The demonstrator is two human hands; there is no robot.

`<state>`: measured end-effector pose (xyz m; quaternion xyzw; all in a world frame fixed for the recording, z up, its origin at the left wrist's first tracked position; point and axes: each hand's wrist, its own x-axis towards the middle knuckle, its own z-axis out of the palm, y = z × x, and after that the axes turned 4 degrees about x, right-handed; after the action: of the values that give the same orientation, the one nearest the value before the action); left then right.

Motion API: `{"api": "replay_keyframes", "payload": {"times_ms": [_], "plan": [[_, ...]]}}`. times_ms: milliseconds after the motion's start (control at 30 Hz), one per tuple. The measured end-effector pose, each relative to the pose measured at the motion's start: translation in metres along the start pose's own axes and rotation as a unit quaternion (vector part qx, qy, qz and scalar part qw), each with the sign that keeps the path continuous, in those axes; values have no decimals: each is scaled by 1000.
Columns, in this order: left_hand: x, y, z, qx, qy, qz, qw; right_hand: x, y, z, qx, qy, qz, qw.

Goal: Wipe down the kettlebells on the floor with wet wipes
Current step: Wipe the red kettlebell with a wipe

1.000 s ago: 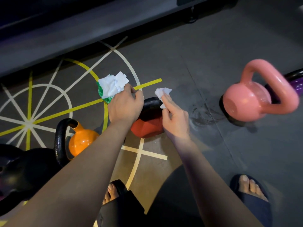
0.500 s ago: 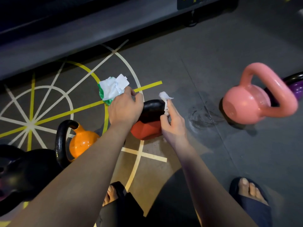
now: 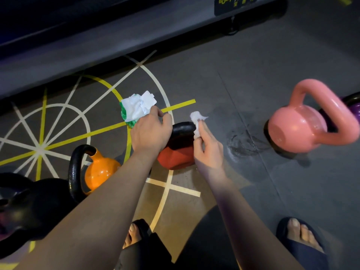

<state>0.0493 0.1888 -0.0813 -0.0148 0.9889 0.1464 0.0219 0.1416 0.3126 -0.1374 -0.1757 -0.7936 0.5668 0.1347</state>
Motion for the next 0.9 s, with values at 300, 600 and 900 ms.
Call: {"api": "replay_keyframes", "payload": {"times_ms": [300,600,900], "plan": [[0,3,-6,11,-30,1,999,15,-4,-10,-117,-63,-113,985],[-1,10,-22,91,-151,8,984,30,-49,-37,-396,-292,-27,870],[-20,10,-118,214,-239,277,906,35,-88,-74,-464,-385,16,798]]}}
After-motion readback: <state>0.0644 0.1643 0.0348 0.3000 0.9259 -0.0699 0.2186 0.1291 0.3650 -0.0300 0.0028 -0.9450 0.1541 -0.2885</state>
